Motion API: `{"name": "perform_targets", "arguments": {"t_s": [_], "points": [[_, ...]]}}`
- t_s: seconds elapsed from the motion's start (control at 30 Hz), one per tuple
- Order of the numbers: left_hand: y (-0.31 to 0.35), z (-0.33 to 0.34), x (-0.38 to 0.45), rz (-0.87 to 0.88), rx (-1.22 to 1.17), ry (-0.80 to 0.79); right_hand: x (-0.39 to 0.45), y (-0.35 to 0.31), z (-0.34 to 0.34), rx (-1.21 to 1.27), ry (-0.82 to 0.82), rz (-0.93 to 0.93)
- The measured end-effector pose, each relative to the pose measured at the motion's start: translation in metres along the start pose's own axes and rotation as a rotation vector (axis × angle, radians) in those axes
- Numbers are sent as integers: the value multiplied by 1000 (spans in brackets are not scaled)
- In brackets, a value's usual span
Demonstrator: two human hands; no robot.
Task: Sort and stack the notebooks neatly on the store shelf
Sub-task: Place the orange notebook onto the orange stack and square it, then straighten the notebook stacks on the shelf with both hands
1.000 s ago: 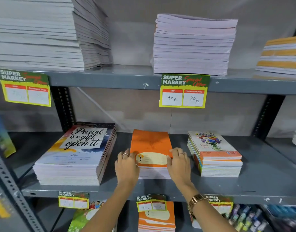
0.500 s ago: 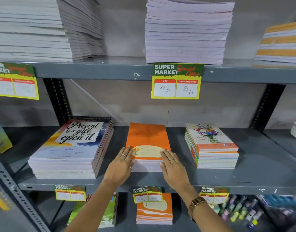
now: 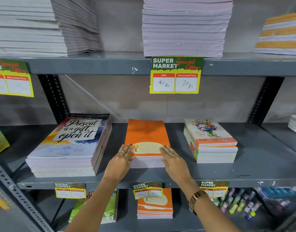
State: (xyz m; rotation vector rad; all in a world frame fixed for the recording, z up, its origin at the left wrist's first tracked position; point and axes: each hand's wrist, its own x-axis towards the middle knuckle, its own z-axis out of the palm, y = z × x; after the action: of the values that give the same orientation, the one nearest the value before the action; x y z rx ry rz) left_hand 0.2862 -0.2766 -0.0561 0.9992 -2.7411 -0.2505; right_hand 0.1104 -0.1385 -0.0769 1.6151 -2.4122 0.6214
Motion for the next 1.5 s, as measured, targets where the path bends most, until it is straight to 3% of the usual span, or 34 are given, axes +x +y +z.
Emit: {"name": "perform_targets", "arguments": {"t_s": [0.4, 0.5, 0.8, 1.07, 1.3, 1.5], "points": [[-2, 4, 1, -17, 19, -9, 1, 0, -3, -69, -44, -16], [6, 1, -5, 12, 43, 84, 3, 2, -8, -77, -47, -62], [69, 3, 4, 135, 86, 207, -13, 45, -50, -138, 213, 91], [145, 25, 37, 205, 128, 198, -29, 111, -94, -234, 246, 242], [213, 39, 60, 258, 40, 188, -40, 178, -104, -219, 146, 373], [239, 55, 68, 179, 52, 125, -38, 198, -104, -252, 70, 327]]}}
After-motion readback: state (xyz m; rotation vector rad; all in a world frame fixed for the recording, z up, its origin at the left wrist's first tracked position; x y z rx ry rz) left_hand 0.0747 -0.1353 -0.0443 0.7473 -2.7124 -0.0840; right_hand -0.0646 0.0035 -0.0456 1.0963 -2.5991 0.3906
